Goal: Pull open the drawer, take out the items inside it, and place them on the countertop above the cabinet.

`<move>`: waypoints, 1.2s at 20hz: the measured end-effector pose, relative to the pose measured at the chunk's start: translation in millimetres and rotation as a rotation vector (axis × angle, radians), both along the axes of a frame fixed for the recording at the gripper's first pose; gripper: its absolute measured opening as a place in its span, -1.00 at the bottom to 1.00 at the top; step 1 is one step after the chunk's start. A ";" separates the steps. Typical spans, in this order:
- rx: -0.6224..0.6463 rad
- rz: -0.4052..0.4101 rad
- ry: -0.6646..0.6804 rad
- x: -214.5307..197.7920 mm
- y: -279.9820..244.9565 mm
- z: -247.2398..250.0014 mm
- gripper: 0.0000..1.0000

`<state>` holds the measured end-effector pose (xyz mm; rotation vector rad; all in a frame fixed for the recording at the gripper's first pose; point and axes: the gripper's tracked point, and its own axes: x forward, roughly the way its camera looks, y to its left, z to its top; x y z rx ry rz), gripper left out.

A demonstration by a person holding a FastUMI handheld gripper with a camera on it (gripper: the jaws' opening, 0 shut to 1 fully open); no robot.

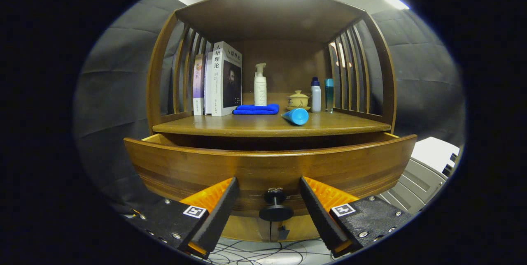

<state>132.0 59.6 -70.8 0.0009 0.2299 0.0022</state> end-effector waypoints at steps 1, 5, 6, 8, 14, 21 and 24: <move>0.001 -0.001 -0.001 4.3 0.0 -0.9 0.89; 0.001 -0.001 -0.007 24.0 0.1 -3.0 0.89; -0.002 -0.001 -0.007 28.2 0.0 -3.8 0.89; -0.014 0.000 -0.006 37.8 -0.3 -5.1 0.89; -0.020 -0.003 -0.006 60.2 -2.1 -7.6 0.88; -0.016 0.007 -0.007 61.8 -0.3 -8.4 0.86; -0.010 0.010 0.001 58.3 -2.6 -3.9 0.86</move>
